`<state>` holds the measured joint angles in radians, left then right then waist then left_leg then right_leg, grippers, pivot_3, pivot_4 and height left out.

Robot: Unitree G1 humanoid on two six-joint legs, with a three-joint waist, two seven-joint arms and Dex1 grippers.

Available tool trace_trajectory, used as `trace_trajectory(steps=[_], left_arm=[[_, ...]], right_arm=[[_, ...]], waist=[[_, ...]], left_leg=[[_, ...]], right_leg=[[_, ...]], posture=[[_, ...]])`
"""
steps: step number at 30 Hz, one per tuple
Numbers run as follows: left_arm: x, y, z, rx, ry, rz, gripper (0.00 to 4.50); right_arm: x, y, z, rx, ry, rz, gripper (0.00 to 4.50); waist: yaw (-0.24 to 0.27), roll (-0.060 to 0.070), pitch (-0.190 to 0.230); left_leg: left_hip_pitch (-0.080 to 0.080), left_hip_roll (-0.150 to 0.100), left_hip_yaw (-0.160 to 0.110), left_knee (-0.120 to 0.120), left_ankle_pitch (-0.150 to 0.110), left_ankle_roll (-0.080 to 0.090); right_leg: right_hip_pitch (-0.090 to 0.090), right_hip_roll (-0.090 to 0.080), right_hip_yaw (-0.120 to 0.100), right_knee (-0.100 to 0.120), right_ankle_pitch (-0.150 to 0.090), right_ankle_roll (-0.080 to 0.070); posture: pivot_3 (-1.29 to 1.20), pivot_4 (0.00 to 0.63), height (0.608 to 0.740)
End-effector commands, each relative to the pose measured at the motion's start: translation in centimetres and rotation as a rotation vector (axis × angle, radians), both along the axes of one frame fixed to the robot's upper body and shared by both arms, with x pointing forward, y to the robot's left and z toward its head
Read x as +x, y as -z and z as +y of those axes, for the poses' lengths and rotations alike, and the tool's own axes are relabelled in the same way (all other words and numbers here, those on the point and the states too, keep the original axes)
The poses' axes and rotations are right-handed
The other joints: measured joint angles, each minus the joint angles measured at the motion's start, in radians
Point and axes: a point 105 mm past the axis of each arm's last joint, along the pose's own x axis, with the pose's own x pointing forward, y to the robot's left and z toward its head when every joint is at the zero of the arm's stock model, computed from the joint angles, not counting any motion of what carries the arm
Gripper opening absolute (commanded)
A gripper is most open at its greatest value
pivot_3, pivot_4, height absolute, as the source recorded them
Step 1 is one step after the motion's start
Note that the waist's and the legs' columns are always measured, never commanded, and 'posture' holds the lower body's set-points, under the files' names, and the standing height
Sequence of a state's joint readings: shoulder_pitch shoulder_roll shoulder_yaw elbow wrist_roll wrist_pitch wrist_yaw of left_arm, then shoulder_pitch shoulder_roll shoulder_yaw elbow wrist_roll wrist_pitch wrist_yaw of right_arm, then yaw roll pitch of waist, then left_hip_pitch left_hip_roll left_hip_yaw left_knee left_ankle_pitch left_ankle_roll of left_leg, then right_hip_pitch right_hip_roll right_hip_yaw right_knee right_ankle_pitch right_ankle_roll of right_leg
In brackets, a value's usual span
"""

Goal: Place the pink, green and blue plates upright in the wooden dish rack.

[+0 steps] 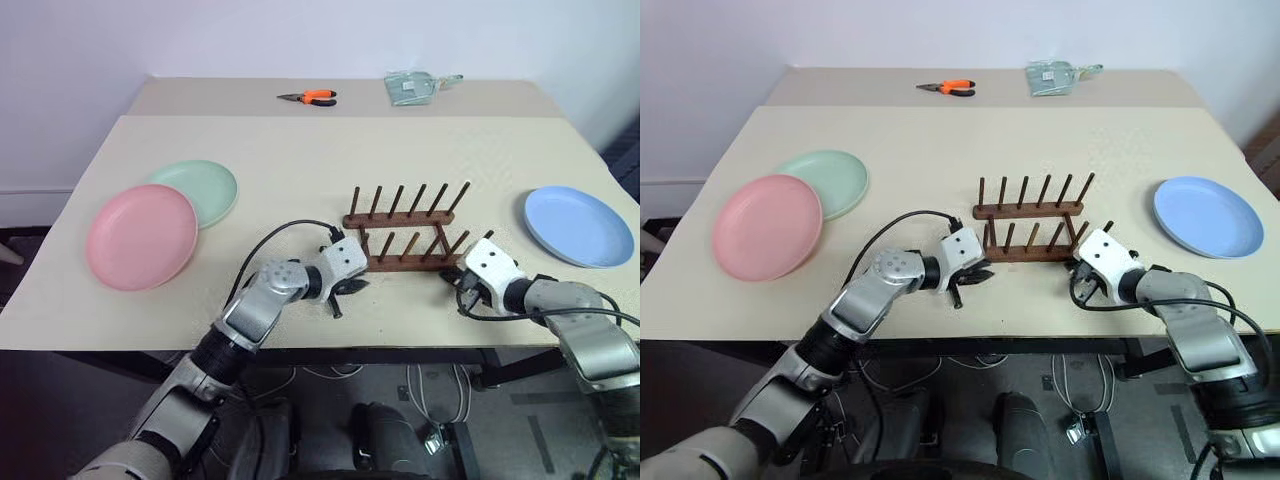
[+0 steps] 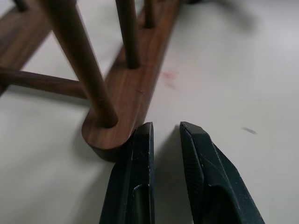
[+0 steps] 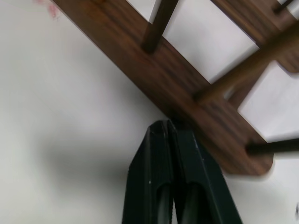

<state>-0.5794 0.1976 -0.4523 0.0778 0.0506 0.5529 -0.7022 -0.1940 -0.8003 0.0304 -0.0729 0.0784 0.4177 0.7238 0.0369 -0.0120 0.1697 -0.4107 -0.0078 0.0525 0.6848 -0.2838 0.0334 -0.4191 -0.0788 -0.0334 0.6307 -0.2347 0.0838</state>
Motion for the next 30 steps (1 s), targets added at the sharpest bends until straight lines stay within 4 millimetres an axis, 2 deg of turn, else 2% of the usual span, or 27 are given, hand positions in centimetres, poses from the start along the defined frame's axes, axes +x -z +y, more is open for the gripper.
trace_trajectory(steps=[1, 6, 10, 13, 17, 19, 20, 21, 24, 27, 29, 30], left_arm=[[2.7, 0.2, 1.9, 0.027, -0.16, -0.04, 0.89], [3.7, 0.0, 2.3, 0.009, -0.207, -0.055, 0.89], [3.1, -0.6, 2.8, -0.024, -0.188, -0.055, 0.89], [1.1, -3.0, 4.5, -0.175, -0.153, -0.017, 0.89], [-1.1, -7.8, 8.3, -0.388, -0.174, -0.043, 2.61], [-1.2, -11.0, 12.5, -0.513, -0.326, -0.123, 3.64], [-1.2, -11.8, 14.0, -0.554, -0.386, -0.143, 4.06], [-0.6, -12.5, 16.6, -0.575, -0.519, -0.18, 4.47], [1.1, -12.6, 26.0, -0.485, -1.036, -0.288, 4.47], [-0.2, -11.5, 33.2, -0.412, -1.451, -0.316, 4.47], [-1.7, -10.7, 35.7, -0.412, -1.597, -0.317, 4.47], [-2.2, -10.2, 36.0, -0.427, -1.618, -0.296, 4.47]], right_arm=[[2.0, -0.3, -0.4, -0.032, 0.052, -0.067, 0.07], [3.8, -0.9, -0.6, -0.042, 0.086, -0.129, 0.07], [3.3, -1.5, -0.3, -0.012, 0.043, -0.119, 0.07], [0.9, -3.3, 2.2, 0.11, -0.127, -0.098, 0.77], [-1.3, -4.8, 4.4, 0.185, -0.245, -0.066, 2.73], [-1.9, -5.7, 5.8, 0.213, -0.303, -0.078, 3.8], [-2.1, -6.0, 6.2, 0.222, -0.319, -0.08, 4.22], [-2.2, -6.2, 6.8, 0.224, -0.344, -0.084, 4.5], [-2.2, -7.0, 8.5, 0.247, -0.421, -0.094, 4.5], [-2.0, -7.2, 9.9, 0.261, -0.476, -0.093, 4.5], [-1.7, -6.9, 10.4, 0.264, -0.499, -0.083, 4.5], [-1.6, -6.7, 10.6, 0.263, -0.508, -0.075, 4.5]], waist=[[-0.004, 0.0, 0.0], [-0.012, 0.0, 0.0], [-0.021, 0.0, 0.0], [-0.03, 0.001, 0.0], [-0.036, 0.001, 0.001], [-0.032, 0.001, 0.001], [-0.03, 0.001, 0.001], [-0.029, 0.001, 0.001], [-0.024, 0.002, 0.001], [-0.025, 0.001, 0.001], [-0.024, -0.001, 0.001], [-0.022, -0.002, 0.001]], left_leg=[[0.001, 0.0, 0.0, 0.0, 0.0, 0.0], [0.001, 0.0, 0.0, 0.0, 0.0, 0.0], [0.001, 0.0, 0.0, -0.001, 0.0, 0.0], [0.001, 0.001, 0.0, -0.002, 0.0, 0.0], [-0.001, 0.004, -0.001, -0.003, 0.0, -0.001], [-0.001, 0.004, -0.001, -0.003, 0.001, -0.002], [-0.001, 0.003, -0.001, -0.003, 0.001, -0.002], [-0.001, 0.003, -0.001, -0.003, 0.001, -0.003], [-0.001, 0.003, -0.001, -0.002, 0.001, -0.003], [0.0, 0.002, -0.001, -0.002, 0.001, -0.002], [-0.001, 0.001, -0.001, -0.002, 0.0, -0.002], [-0.001, 0.001, -0.001, -0.002, 0.0, -0.002]], right_leg=[[0.001, 0.0, 0.0, 0.0, 0.0, 0.0], [0.001, 0.0, 0.0, 0.0, 0.0, 0.0], [0.001, -0.002, 0.0, 0.0, 0.0, 0.001], [0.0, -0.002, 0.0, 0.0, 0.001, 0.001], [-0.004, -0.001, 0.001, 0.001, 0.001, 0.001], [-0.004, -0.002, 0.0, 0.001, 0.001, 0.001], [-0.003, -0.002, 0.0, 0.001, 0.001, 0.001], [-0.003, -0.003, 0.0, 0.001, 0.0, 0.0], [-0.003, -0.003, 0.0, 0.001, 0.001, 0.0], [-0.003, -0.002, 0.0, 0.001, 0.001, 0.001], [-0.003, -0.002, 0.0, 0.001, 0.001, 0.002], [-0.003, -0.002, 0.0, 0.0, 0.001, 0.002]], posture=[[0.0, 0.15, 0.74], [0.0, 0.15, 0.74], [0.0, 0.15, 0.74], [0.0, 0.15, 0.74], [0.0, 0.15, 0.74], [0.0, 0.15, 0.74], [0.0, 0.15, 0.74], [0.0, 0.15, 0.74], [0.0, 0.15, 0.74], [0.0, 0.15, 0.74], [0.0, 0.15, 0.74], [0.0, 0.15, 0.74]])
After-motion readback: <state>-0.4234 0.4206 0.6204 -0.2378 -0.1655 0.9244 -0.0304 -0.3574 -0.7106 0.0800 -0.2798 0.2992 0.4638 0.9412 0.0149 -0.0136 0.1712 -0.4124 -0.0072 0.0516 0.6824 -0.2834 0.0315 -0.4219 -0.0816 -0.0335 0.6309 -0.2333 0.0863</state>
